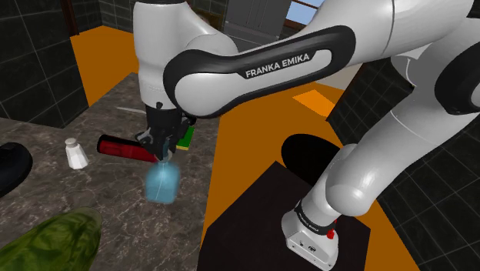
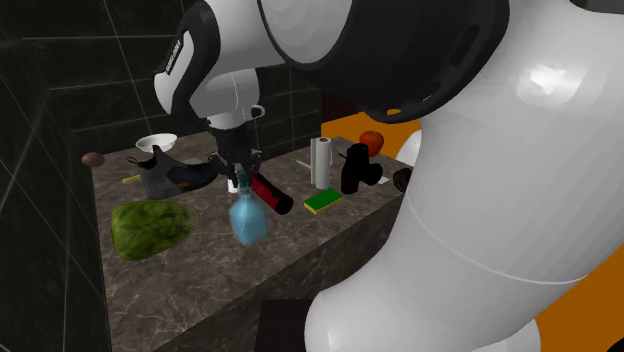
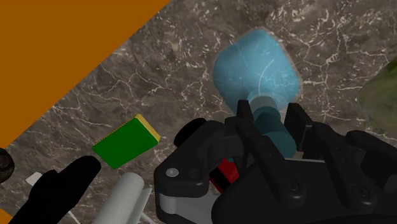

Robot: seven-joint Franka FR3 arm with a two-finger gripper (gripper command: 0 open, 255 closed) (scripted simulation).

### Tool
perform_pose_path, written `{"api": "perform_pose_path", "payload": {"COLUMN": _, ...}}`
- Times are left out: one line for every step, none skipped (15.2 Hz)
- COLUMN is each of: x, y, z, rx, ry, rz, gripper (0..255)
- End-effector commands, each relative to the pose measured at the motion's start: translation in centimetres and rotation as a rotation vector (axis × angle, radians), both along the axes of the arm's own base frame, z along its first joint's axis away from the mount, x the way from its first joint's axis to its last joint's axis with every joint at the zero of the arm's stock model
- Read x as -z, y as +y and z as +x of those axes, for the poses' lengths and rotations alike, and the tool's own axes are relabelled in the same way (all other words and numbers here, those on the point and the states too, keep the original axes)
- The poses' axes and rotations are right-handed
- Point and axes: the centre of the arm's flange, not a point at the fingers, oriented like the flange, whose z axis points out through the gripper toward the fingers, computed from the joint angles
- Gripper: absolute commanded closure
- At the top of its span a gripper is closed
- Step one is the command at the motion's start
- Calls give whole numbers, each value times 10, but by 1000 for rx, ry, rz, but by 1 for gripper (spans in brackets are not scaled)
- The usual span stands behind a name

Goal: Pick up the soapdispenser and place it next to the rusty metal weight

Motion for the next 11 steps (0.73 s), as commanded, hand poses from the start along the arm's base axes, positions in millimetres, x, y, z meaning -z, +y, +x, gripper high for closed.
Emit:
{"api": "perform_pose_path", "payload": {"x": -11, "y": 0, "z": -1, "rx": 0, "ry": 0, "rz": 0, "gripper": 255}}
{"api": "perform_pose_path", "payload": {"x": -17, "y": 0, "z": -1, "rx": 0, "ry": 0, "rz": 0, "gripper": 255}}
{"api": "perform_pose_path", "payload": {"x": -22, "y": 0, "z": -1, "rx": 0, "ry": 0, "rz": 0, "gripper": 255}}
{"api": "perform_pose_path", "payload": {"x": -27, "y": 0, "z": -1, "rx": 0, "ry": 0, "rz": 0, "gripper": 255}}
{"api": "perform_pose_path", "payload": {"x": -32, "y": 0, "z": -1, "rx": 0, "ry": 0, "rz": 0, "gripper": 255}}
{"api": "perform_pose_path", "payload": {"x": -38, "y": 0, "z": -1, "rx": 0, "ry": 0, "rz": 0, "gripper": 255}}
{"api": "perform_pose_path", "payload": {"x": -43, "y": 0, "z": -1, "rx": 0, "ry": 0, "rz": 0, "gripper": 255}}
{"api": "perform_pose_path", "payload": {"x": -48, "y": 0, "z": -1, "rx": 0, "ry": 0, "rz": 0, "gripper": 255}}
{"api": "perform_pose_path", "payload": {"x": -53, "y": 0, "z": -1, "rx": 0, "ry": 0, "rz": 0, "gripper": 255}}
{"api": "perform_pose_path", "payload": {"x": -59, "y": 0, "z": -1, "rx": 0, "ry": 0, "rz": 0, "gripper": 255}}
{"api": "perform_pose_path", "payload": {"x": -64, "y": 0, "z": -1, "rx": 0, "ry": 0, "rz": 0, "gripper": 255}}
